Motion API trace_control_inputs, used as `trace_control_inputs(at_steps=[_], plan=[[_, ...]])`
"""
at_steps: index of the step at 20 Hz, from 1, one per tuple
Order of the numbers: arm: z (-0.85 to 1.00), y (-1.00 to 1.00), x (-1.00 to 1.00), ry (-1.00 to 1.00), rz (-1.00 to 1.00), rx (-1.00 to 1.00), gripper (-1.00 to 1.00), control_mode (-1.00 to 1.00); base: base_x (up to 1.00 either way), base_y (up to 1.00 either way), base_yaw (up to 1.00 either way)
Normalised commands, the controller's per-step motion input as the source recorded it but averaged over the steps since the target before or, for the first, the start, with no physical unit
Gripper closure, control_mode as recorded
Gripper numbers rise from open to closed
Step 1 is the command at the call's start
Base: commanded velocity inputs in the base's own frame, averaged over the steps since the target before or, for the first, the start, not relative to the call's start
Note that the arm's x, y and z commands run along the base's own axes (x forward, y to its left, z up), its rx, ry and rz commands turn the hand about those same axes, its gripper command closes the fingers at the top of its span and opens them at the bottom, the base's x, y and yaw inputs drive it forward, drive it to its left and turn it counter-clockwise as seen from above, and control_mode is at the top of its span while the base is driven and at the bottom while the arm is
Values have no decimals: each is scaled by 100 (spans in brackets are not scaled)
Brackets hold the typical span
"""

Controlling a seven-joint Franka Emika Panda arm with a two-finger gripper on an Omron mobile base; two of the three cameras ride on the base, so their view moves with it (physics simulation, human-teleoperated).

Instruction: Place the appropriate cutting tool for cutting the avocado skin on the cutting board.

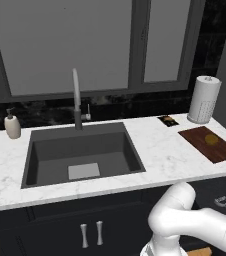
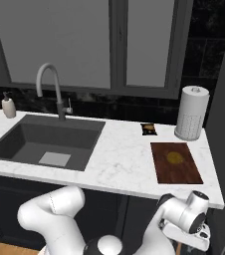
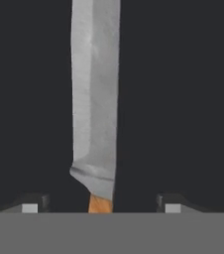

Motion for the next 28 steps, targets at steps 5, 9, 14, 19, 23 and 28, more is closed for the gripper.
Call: trace_control_inputs(at_steps=[5, 9, 14, 19, 23, 28], plan=[[-69, 27, 0, 0, 0, -4, 100, -100, 0, 0, 0], [-72, 48, 0, 0, 0, -4, 100, -100, 0, 0, 0], [-29, 11, -11, 0, 0, 0, 100, -100, 0, 0, 0], [-1, 0, -33, 0, 0, 3, 100, -100, 0, 0, 0], [14, 0, -15, 0, 0, 0, 100, -100, 0, 0, 0], [34, 0, -14, 0, 12, 0, 100, -100, 0, 0, 0]])
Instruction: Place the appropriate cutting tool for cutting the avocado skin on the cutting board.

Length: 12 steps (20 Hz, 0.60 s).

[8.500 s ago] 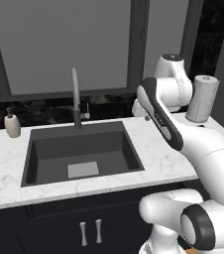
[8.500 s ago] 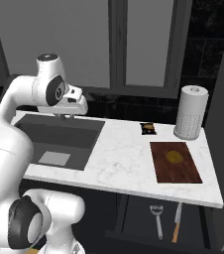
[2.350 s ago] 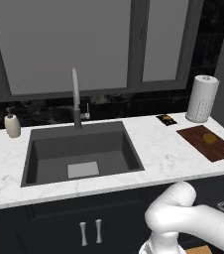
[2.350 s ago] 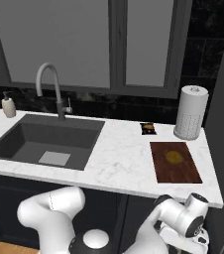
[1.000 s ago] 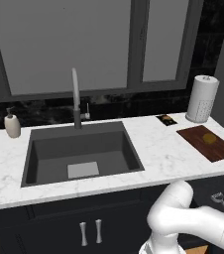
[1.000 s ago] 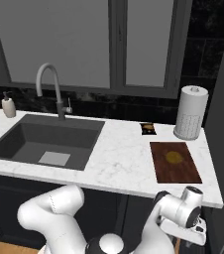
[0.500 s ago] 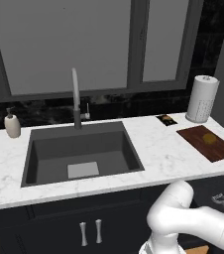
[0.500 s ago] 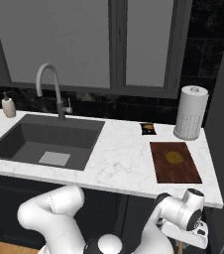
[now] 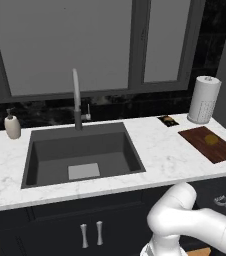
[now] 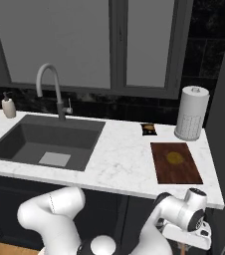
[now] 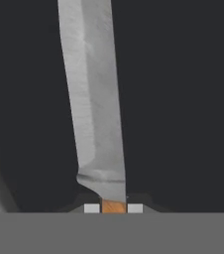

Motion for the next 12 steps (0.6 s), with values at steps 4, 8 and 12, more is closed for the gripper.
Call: trace_control_inputs(at_steps=[4, 8, 12], plan=[[29, 0, -21, 0, 25, 0, 100, -100, 0, 0, 0], [30, 7, -38, 0, 32, 0, 100, -100, 0, 0, 0], [34, 8, -57, 0, 31, 0, 100, -100, 0, 0, 0]])
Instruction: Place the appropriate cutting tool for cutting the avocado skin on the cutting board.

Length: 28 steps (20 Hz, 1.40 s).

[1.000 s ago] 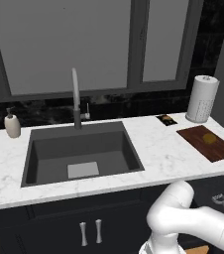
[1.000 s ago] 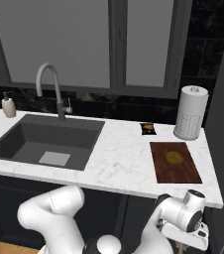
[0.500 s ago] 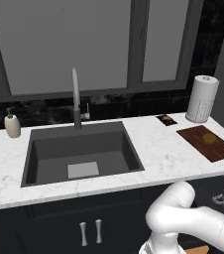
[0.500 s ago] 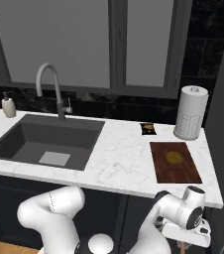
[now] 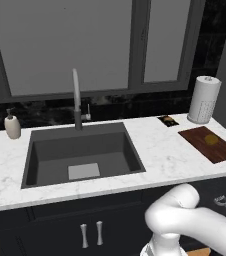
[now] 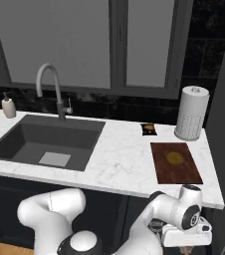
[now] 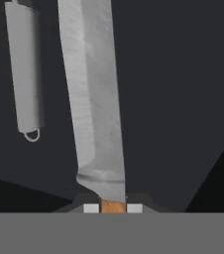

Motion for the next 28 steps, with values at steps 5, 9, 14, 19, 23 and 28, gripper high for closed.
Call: trace_control_inputs(at_steps=[5, 9, 14, 19, 23, 28], plan=[[62, 12, -56, 0, 31, 0, 100, -100, 0, 0, 0], [76, 10, -42, 0, 33, 0, 100, -100, 0, 0, 0], [81, 4, -38, 0, 25, 2, 100, -100, 0, 0, 0], [96, 0, -12, -3, 14, 10, 100, -100, 0, 0, 0], [82, 0, 18, -11, 5, 11, 100, -100, 0, 0, 0], [66, 0, 56, -7, 3, 9, 100, -100, 0, 0, 0]])
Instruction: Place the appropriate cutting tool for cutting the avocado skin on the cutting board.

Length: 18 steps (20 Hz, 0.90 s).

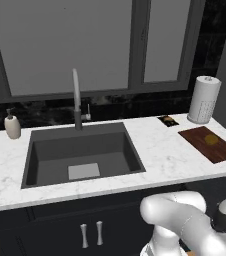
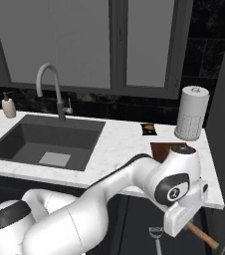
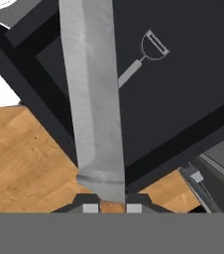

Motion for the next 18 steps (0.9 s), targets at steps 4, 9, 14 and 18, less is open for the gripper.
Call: trace_control_inputs(at_steps=[4, 9, 14, 18], plan=[[24, 0, 92, 0, 5, 7, 100, -100, 0, 0, 0], [-3, 0, 97, 0, 2, 4, 100, -100, 0, 0, 0], [-27, 0, 88, -2, 2, 0, 100, -100, 0, 0, 0], [-35, 0, 87, -5, 1, 0, 100, -100, 0, 0, 0]])
